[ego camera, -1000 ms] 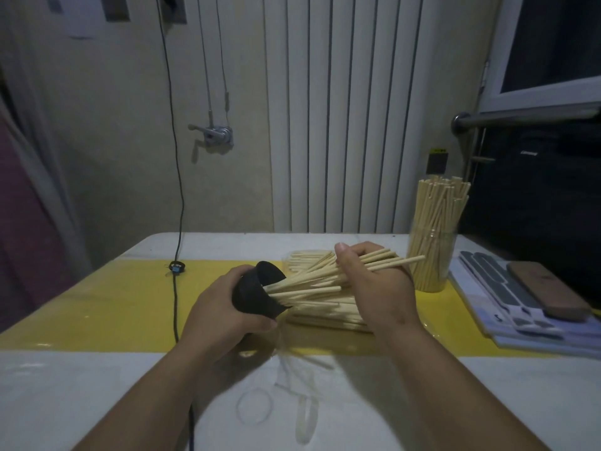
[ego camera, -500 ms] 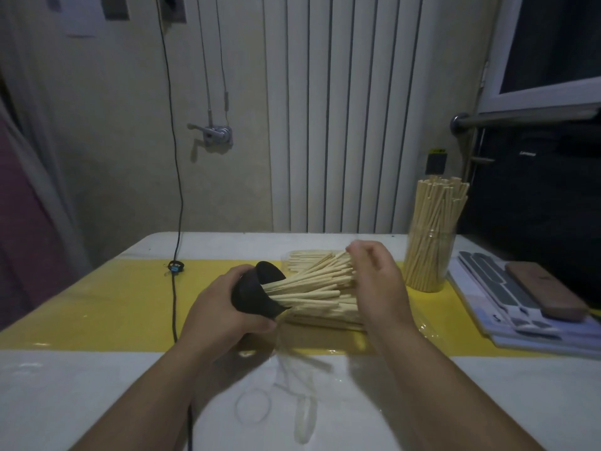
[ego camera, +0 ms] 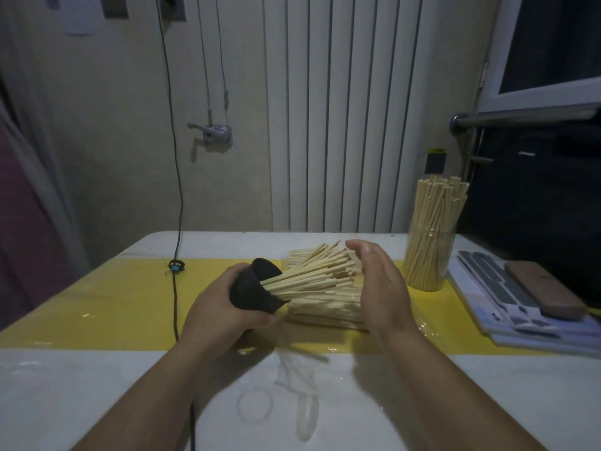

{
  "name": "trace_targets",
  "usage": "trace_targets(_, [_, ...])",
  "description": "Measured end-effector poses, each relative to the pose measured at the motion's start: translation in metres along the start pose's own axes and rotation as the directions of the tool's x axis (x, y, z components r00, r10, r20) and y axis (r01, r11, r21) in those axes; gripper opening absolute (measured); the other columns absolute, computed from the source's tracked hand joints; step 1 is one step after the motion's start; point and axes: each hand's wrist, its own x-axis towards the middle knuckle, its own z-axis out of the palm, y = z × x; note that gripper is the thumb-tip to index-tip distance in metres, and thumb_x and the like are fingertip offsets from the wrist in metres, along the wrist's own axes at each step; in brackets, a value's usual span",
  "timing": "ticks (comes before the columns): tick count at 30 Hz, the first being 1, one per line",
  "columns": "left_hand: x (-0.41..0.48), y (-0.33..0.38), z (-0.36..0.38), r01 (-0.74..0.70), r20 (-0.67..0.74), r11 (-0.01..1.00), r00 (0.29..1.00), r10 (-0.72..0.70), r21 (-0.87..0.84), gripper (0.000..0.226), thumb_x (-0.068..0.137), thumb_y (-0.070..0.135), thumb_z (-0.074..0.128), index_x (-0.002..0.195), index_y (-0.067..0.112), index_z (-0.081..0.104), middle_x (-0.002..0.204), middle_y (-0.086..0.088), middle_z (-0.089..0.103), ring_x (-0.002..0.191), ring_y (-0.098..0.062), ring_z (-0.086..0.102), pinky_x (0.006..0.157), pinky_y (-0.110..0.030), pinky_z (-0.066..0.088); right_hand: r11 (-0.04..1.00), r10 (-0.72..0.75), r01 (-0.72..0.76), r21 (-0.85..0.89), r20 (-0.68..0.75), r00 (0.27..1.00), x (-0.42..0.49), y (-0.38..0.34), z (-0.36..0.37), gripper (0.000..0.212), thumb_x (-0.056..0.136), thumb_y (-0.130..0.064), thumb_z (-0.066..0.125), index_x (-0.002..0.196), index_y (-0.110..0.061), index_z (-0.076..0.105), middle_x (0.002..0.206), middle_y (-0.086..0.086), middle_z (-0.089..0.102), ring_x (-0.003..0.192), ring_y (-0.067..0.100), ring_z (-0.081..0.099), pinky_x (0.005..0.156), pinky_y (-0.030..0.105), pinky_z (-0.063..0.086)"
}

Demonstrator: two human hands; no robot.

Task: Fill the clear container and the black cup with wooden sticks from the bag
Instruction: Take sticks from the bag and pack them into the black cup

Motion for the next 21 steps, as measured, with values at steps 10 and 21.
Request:
trace_targets(10, [0.001, -0.002, -0.001, 0.049, -0.042, 0.995, 0.998, -0.053, -0.087, 0.070, 0.040, 0.029, 0.084, 0.102, 0.050, 0.057, 0.092, 0.036, 0.065, 0.081, 0.015, 0.060, 0.067, -0.023, 0.045, 0.958, 0.117, -0.070, -0.278, 0.153, 0.981, 0.005, 0.005, -0.016, 0.029, 0.088, -0.007, 0.045, 0.063, -0.018, 0.055, 0.067, 0.002, 0.069, 0.062, 0.020, 0.061, 0.061, 0.042, 0.050])
trace_targets(21, [0.002, 0.000, -0.002, 0.065, -0.035, 0.993, 0.997, -0.069, -0.101, 0.071, 0.041, 0.029, 0.085, 0.104, 0.048, 0.059, 0.090, 0.034, 0.066, 0.081, 0.012, 0.061, 0.063, -0.019, 0.045, 0.800, 0.328, 0.117, -0.589, 0.592, 0.737, -0.008, 0.022, 0.003, 0.033, 0.087, -0.014, 0.051, 0.105, -0.028, 0.075, 0.110, -0.009, 0.070, 0.105, 0.013, 0.060, 0.097, 0.032, 0.048])
